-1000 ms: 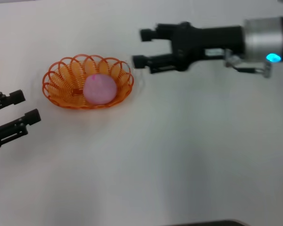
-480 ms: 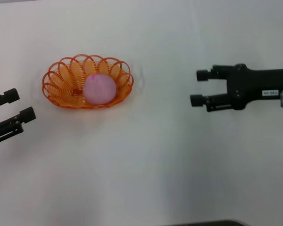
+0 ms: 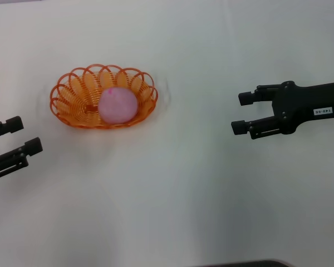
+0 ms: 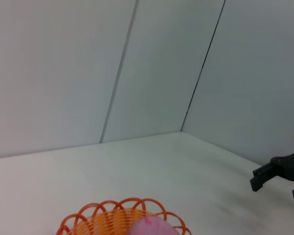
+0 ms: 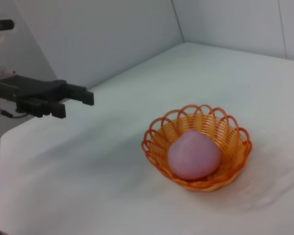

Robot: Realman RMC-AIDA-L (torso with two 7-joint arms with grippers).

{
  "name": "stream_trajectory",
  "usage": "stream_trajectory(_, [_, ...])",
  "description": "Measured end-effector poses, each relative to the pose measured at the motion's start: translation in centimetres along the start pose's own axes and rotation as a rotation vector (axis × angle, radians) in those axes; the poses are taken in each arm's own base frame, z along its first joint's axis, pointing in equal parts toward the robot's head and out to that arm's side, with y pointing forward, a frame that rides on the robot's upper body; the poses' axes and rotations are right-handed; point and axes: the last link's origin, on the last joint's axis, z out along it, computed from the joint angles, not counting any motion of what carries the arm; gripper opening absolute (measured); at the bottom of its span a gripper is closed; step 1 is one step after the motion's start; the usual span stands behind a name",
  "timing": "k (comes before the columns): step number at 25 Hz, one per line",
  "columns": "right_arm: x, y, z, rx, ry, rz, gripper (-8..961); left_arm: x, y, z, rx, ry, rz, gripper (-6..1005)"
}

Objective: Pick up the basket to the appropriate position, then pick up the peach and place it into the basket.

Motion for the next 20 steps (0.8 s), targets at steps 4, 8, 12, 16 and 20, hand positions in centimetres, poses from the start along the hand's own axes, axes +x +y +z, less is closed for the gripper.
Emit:
stream_trajectory(4, [-0.27,-0.03,0.18,-0.003,-0.002,-0.006,899,-0.19,-0.01,-0.02,0.003,-0.010,-0.003,704])
stream_trajectory(8, [-0.52,-0.10,0.27,-0.004,-0.002,-0.012,899,-0.36,-0.12,-0.02,0.011,-0.022,-0.006,704])
stream_trajectory(12, [-0.71,-0.11,0.45,-0.006,-0.004,-0.016,899,-0.42,-0.24,0.03,0.019,-0.027,-0.006,704])
stream_trajectory(16, [-0.80,-0.13,0.47,-0.007,-0.004,-0.018,899,-0.43,-0.25,0.02,0.020,-0.027,-0.006,704])
stream_trajectory(20, [-0.83,-0.14,0.47,-0.007,-0.004,-0.019,899,-0.44,-0.25,0.01,0.020,-0.027,-0.007,704])
